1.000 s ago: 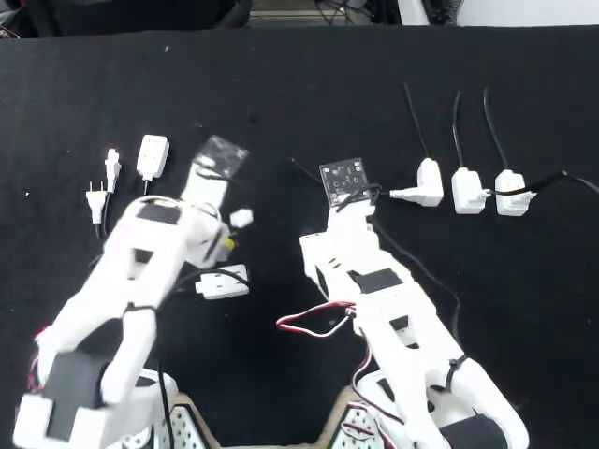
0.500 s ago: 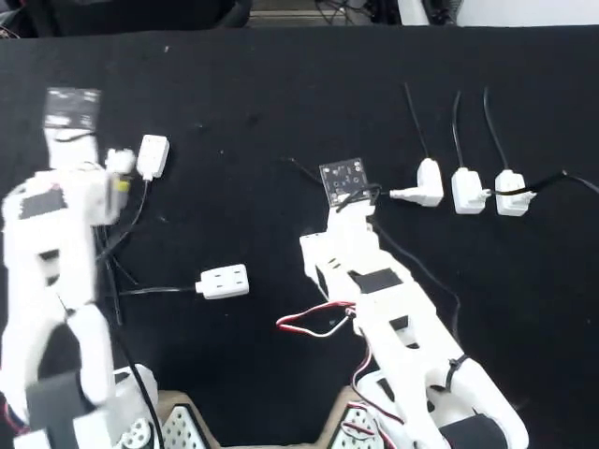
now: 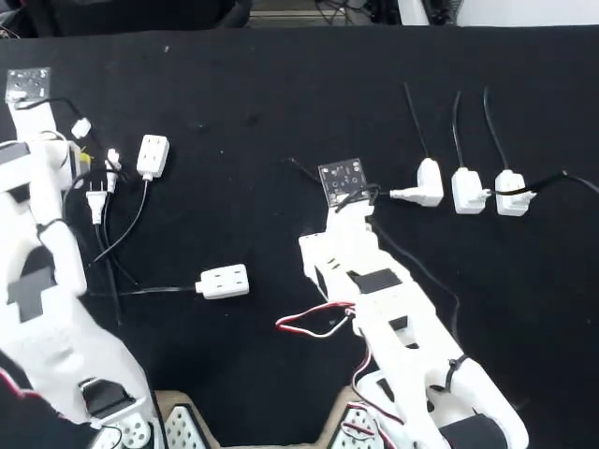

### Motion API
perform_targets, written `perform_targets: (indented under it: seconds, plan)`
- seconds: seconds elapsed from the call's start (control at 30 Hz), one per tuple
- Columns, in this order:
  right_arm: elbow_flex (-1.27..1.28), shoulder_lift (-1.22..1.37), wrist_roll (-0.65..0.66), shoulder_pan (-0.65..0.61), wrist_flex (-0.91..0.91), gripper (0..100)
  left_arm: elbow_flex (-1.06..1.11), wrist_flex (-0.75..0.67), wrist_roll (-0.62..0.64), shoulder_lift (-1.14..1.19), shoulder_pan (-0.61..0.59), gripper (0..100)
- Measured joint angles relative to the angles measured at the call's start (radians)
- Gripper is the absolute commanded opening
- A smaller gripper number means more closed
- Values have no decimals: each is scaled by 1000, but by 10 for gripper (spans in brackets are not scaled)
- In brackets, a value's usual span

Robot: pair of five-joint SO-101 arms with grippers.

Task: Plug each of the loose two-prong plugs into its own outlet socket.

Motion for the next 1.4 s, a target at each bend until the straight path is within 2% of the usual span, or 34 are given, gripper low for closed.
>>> perform_targets:
  seconds: [0.27,0.5,0.73,1.0,1.2,1.4]
  plan:
    - [0,0,0,0,0,208,-126,9,0,199,20,220]
    - [0,0,0,0,0,208,-146,210,144,216,28,223]
    - [0,0,0,0,0,208,-143,239,167,218,8,224]
    - [0,0,0,0,0,208,-140,359,8,192,-121,224]
    - [0,0,0,0,0,208,-127,368,-38,183,-144,224]
    - [0,0,0,0,0,208,-124,450,-43,95,-152,224]
